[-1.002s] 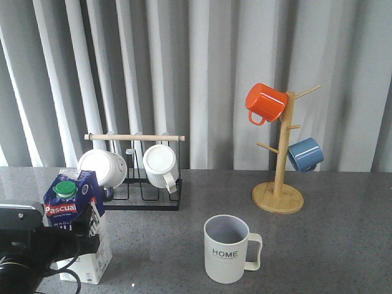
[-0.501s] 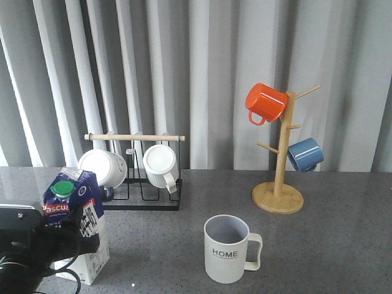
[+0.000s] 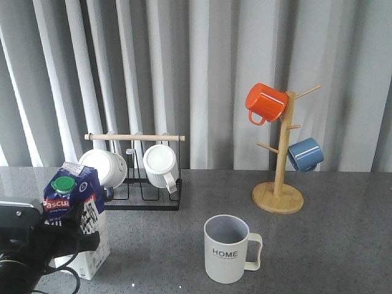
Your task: Place milk next to cup
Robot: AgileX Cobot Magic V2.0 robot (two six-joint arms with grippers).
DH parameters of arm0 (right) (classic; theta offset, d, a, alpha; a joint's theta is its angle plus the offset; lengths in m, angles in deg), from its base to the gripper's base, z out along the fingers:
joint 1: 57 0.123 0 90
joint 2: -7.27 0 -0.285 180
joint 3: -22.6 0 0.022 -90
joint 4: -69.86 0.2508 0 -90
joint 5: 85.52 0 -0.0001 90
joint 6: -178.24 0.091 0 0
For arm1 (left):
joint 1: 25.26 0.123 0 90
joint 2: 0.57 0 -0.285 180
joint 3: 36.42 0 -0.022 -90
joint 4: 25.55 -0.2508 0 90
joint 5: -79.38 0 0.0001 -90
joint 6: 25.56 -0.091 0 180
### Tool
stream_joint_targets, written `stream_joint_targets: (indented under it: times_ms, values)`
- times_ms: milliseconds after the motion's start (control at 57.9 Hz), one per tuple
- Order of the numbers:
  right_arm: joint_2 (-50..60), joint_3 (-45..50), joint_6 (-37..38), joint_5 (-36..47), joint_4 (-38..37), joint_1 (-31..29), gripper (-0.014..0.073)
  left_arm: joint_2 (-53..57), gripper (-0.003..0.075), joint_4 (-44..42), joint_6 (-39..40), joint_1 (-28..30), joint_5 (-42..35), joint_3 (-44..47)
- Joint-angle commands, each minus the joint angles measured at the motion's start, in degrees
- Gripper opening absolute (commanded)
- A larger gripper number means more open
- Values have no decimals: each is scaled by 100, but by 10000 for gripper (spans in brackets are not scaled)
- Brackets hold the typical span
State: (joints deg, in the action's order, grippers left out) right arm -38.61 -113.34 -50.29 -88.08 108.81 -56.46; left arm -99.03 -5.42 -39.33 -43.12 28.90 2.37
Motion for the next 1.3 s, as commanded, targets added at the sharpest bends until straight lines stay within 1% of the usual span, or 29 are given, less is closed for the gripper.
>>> stream_joint_targets:
  times_ms: [0, 207, 432, 553, 691, 864, 968, 1019, 1123, 1158, 1279]
  values:
    - [12, -157, -33, 294, 13, -39, -4, 446, 73, -296, 9, 11, -546, -161]
    - [12, -157, -33, 294, 13, -39, -4, 865, 73, -484, 422, -60, -456, -161]
    - [12, -157, -33, 294, 13, -39, -4, 931, 73, -484, 870, -60, -552, -161]
    - [12, -157, -33, 294, 13, -39, -4, 931, 73, -484, 1239, -53, -238, -139]
    - [12, -157, -33, 294, 13, -39, -4, 931, 73, -484, 1182, -53, 316, -139]
    - [12, -157, -33, 294, 13, -39, -4, 931, 73, -507, 1178, -53, 328, -139]
    - [12, -157, -33, 294, 13, -39, -4, 942, 73, -947, 783, -53, 552, -144]
    - [12, -157, -33, 294, 13, -39, -4, 980, 73, -1060, 641, -121, 952, -191]
    - [12, -157, -33, 294, 13, -39, -4, 986, 73, -798, 556, -287, 1800, -463]
    - [12, -157, -33, 294, 13, -39, -4, 986, 73, -654, 547, -327, 1969, -543]
    - [12, -157, -33, 294, 13, -39, -4, 986, 73, -204, 542, -548, 1987, -836]
